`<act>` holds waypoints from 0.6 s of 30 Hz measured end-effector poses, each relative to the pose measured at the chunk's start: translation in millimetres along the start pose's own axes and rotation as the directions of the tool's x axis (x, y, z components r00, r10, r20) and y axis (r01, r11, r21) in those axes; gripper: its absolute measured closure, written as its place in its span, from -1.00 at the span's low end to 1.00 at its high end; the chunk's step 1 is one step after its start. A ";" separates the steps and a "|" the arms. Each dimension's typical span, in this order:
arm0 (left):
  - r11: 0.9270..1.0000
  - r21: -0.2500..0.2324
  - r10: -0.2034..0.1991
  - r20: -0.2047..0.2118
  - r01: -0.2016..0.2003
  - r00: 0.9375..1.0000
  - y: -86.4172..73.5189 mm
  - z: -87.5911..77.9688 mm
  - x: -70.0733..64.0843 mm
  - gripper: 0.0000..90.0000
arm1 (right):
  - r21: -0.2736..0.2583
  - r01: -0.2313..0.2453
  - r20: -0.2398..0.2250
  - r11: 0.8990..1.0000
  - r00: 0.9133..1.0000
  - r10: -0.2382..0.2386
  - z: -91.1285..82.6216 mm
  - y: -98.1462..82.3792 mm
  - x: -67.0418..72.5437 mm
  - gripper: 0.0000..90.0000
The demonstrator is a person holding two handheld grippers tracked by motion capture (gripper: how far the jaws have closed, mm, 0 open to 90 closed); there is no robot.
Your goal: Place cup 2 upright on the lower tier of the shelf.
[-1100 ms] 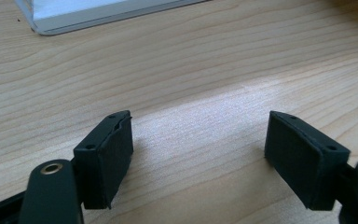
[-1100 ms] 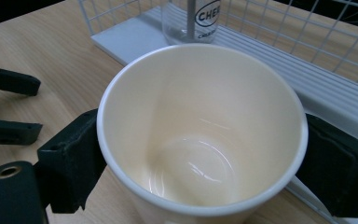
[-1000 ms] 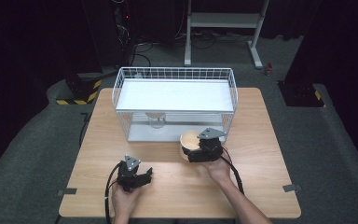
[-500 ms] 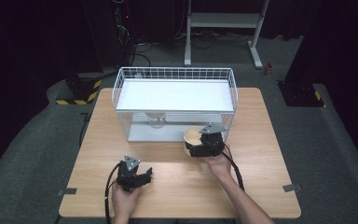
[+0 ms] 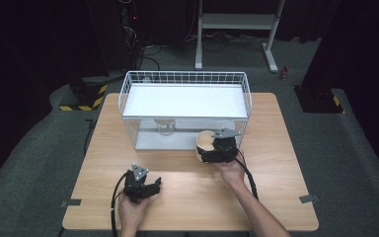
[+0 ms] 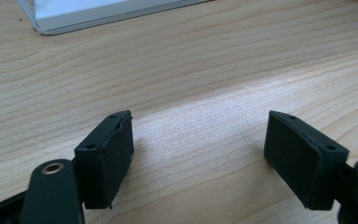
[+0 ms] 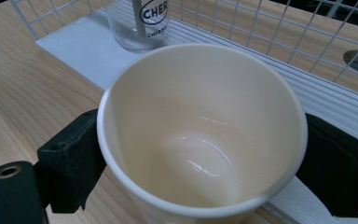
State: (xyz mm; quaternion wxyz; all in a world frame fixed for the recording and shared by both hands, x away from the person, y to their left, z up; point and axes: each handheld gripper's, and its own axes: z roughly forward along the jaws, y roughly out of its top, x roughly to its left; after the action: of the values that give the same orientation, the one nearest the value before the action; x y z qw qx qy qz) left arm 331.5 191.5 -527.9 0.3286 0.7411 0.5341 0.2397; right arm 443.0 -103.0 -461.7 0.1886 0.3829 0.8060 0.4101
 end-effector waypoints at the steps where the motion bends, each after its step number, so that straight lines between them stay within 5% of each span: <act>1: 1.000 -0.001 0.000 -0.001 0.000 1.000 0.0 0.1 -0.1 -0.46 | 0.001 0.003 0.002 1.000 1.000 -0.003 0.7 0.5 0.1 -0.78; 18: 1.000 -0.001 0.008 0.005 -0.008 1.000 -0.3 -0.2 -0.7 -0.45 | -0.025 -0.010 0.032 1.000 0.999 0.011 14.6 3.8 1.0 -0.78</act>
State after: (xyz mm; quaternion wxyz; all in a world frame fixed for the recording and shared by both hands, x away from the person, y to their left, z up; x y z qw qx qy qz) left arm 330.9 191.0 -528.0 0.3295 0.7436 0.5303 0.2393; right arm 453.1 -93.2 -467.3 0.2041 0.3912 0.7958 0.4147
